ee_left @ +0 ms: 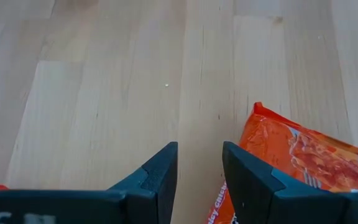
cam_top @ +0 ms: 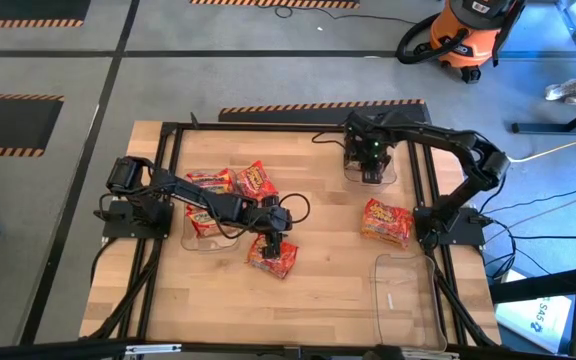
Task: Sort Maruchan noodles
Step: Put the black noodle pack into the top transparent bin
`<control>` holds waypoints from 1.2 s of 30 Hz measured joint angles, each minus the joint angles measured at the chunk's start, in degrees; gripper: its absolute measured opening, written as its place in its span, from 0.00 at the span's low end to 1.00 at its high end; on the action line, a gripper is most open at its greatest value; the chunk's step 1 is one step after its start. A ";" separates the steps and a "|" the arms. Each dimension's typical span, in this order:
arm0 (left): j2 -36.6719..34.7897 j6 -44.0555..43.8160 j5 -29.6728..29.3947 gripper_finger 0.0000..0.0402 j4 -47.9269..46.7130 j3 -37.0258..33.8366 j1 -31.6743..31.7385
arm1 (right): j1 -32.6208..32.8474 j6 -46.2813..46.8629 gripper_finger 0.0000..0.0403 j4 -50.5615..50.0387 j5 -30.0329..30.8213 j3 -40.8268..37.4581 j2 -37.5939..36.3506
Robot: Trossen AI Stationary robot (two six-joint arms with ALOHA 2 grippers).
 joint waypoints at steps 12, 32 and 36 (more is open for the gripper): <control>0.00 0.16 -0.01 0.30 0.56 0.00 0.04 | 3.31 -0.14 0.31 1.28 0.99 -0.02 1.79; 0.00 0.11 0.00 0.30 0.74 0.00 0.00 | 6.37 0.35 0.31 1.54 7.59 -0.05 7.85; 0.00 0.11 0.00 0.30 0.74 0.00 0.00 | 6.37 0.31 0.36 2.44 7.55 -0.07 7.85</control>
